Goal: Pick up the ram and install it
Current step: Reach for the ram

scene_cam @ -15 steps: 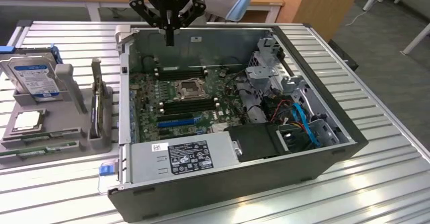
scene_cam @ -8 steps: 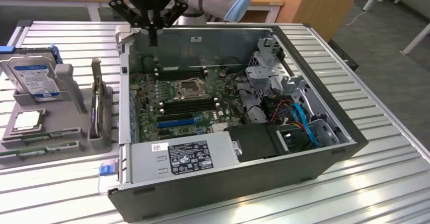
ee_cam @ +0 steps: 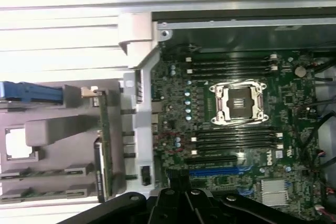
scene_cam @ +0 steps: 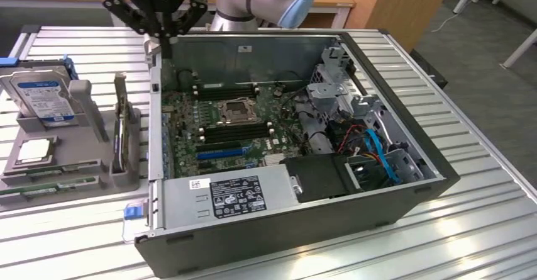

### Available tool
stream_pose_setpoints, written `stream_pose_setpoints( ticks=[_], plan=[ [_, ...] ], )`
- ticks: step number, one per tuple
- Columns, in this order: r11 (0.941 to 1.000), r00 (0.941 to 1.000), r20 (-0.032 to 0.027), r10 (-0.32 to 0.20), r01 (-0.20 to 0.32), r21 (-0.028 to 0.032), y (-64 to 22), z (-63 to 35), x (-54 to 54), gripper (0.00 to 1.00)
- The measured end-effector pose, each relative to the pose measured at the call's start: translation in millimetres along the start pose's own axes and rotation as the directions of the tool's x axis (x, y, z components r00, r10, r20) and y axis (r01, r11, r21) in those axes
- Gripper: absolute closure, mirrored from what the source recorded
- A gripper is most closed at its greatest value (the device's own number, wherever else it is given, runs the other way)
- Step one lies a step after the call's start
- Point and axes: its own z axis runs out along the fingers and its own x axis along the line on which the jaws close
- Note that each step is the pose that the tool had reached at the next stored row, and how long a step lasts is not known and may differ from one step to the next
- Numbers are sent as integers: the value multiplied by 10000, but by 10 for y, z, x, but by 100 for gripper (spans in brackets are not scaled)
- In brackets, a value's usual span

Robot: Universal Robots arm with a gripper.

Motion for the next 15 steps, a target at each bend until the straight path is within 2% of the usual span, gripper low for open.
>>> stream_pose_setpoints(
  ticks=[3,6,15],
  plan=[
    [10000,10000,-5,2,-2,-1,-11,-4,136,89],
    [10000,10000,-64,5,-5,5,-19,-8,238,89],
    [10000,10000,-75,5,-5,5,-50,-18,648,89]
  ],
)
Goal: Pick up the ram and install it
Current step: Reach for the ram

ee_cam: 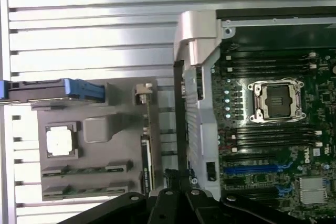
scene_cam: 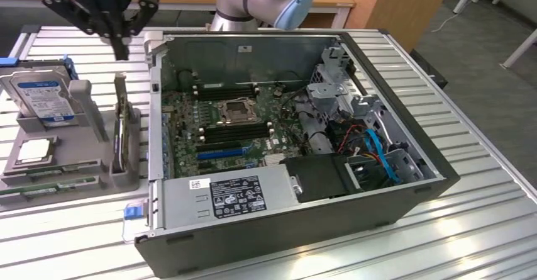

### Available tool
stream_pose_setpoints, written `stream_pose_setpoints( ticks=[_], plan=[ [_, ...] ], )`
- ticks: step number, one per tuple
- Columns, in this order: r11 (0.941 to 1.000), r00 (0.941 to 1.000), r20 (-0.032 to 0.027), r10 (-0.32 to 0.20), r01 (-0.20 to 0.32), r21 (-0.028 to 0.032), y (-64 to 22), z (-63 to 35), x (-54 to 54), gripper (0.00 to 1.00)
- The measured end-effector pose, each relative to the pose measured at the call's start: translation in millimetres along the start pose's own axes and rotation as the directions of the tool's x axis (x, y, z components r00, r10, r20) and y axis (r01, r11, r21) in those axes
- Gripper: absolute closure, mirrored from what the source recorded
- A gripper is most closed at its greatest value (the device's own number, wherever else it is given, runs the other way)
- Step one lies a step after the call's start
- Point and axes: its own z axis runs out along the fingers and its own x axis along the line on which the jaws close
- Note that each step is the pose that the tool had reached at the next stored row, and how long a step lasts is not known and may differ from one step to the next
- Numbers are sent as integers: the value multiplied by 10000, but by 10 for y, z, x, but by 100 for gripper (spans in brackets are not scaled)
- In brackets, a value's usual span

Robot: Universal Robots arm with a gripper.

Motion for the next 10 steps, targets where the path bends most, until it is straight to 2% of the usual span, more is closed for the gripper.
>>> stream_pose_setpoints(
  ticks=[10],
  plan=[
    [10000,10000,0,0,0,0,-34,-9,453,89]
  ],
)
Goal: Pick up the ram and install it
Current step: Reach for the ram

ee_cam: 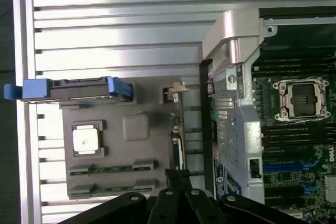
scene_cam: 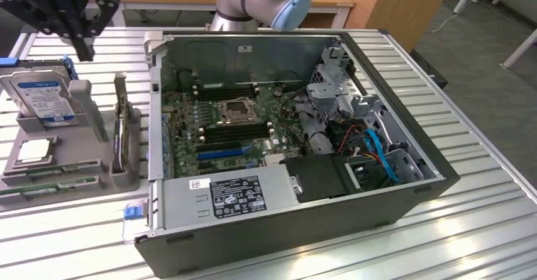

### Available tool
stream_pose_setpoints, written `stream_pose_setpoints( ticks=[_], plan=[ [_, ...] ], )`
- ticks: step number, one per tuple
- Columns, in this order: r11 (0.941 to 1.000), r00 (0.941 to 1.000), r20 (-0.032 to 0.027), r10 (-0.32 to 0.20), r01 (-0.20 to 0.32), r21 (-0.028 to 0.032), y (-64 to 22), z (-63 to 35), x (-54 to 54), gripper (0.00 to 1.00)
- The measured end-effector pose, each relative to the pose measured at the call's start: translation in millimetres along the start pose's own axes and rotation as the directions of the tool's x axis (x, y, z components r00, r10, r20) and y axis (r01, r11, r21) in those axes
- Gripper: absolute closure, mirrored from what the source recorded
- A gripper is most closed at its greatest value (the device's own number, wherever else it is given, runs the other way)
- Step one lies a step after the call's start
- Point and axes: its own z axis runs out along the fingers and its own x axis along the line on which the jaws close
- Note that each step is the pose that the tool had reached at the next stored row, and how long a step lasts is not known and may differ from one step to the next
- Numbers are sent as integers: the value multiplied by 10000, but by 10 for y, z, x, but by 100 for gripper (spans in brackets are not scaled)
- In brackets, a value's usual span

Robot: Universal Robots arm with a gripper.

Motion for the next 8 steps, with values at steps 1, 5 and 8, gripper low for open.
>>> stream_pose_setpoints(
  ticks=[1,5,8],
  plan=[
    [10000,10000,0,1,-1,0,-3,-1,45,89],
    [10000,10000,0,-1,1,0,-18,-4,227,89],
    [10000,10000,0,1,-1,0,-27,-7,362,89]
  ],
)
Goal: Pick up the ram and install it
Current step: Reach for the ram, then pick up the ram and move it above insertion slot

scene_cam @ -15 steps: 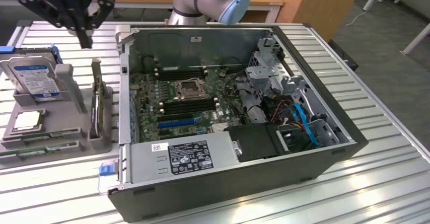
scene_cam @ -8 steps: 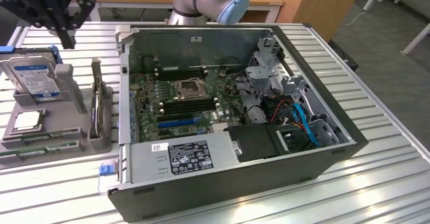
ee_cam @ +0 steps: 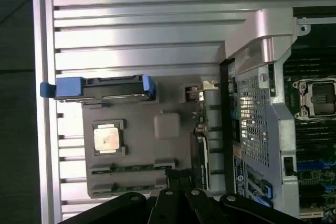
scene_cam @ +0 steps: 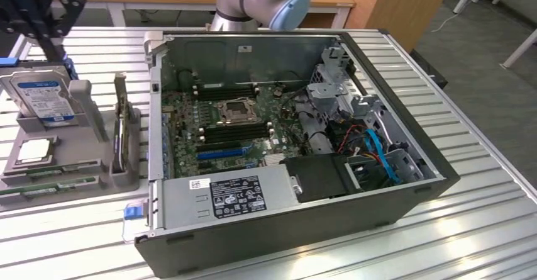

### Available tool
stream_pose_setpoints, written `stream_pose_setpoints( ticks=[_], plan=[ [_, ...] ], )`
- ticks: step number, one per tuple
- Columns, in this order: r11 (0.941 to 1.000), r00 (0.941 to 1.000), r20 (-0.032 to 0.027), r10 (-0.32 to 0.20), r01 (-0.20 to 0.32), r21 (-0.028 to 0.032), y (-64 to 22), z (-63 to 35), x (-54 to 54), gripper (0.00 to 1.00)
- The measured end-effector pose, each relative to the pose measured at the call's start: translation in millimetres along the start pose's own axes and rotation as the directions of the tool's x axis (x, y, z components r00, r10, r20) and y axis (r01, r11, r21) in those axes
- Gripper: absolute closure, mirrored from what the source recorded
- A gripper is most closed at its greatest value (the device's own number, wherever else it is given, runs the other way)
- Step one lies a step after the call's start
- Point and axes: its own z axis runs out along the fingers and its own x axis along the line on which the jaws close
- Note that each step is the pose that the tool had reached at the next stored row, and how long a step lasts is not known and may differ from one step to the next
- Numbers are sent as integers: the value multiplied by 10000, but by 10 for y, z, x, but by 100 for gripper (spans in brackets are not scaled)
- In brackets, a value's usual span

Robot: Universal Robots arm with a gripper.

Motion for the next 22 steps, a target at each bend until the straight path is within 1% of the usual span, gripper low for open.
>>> stream_pose_setpoints(
  ticks=[9,10,22],
  plan=[
    [10000,10000,-1,-2,2,1,-32,-8,409,89],
    [10000,10000,-1,0,0,0,-33,-8,432,89],
    [10000,10000,0,-1,1,0,-33,-8,432,89]
  ],
)
